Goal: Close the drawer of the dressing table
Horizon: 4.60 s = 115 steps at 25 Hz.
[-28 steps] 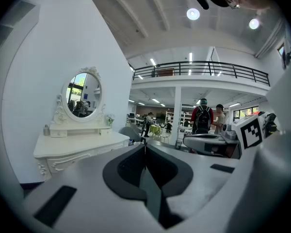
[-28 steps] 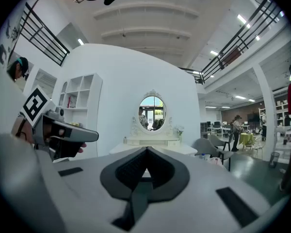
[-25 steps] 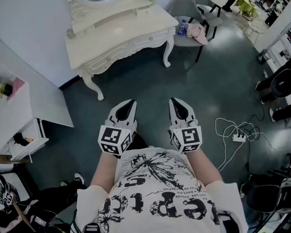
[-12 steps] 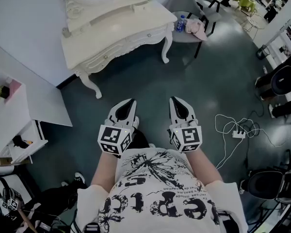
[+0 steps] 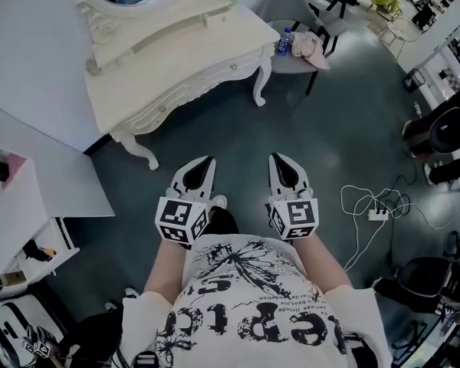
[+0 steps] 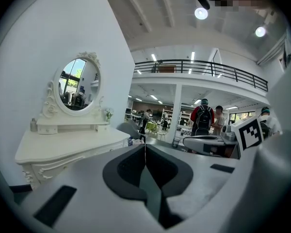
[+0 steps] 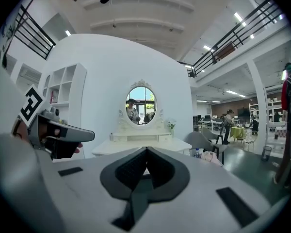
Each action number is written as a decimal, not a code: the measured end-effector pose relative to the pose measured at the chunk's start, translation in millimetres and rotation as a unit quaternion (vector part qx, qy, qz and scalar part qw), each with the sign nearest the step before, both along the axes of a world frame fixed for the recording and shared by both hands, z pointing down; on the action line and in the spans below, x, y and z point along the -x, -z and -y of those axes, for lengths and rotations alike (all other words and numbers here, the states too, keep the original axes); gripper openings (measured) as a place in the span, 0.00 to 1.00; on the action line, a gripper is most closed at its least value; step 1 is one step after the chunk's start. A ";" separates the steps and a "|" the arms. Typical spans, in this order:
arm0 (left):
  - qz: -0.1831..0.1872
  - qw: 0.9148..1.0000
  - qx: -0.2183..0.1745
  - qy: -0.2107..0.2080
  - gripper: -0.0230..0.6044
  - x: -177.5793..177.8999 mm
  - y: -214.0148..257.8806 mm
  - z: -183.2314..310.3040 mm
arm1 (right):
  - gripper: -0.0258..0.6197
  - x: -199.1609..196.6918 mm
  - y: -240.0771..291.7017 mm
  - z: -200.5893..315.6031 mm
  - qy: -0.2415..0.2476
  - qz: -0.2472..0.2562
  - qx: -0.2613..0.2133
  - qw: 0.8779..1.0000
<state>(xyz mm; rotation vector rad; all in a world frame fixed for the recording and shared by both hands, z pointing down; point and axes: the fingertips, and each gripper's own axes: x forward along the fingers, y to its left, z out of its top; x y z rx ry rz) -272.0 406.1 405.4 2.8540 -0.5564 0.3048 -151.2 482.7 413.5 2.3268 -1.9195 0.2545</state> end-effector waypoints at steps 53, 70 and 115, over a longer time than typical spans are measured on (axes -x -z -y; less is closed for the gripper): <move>0.003 0.979 0.028 0.204 0.07 -301.2 -16.1 499.3 | 0.07 -332.9 -38.6 555.5 0.196 0.012 0.057 0.979; 0.017 0.981 0.033 0.192 0.07 -319.0 -53.9 666.1 | 0.07 -355.5 -116.4 705.5 0.189 0.048 0.156 0.968; 0.054 0.951 0.058 0.299 0.07 -303.8 -81.2 682.5 | 0.20 -351.2 -236.2 769.6 0.260 0.089 0.337 0.901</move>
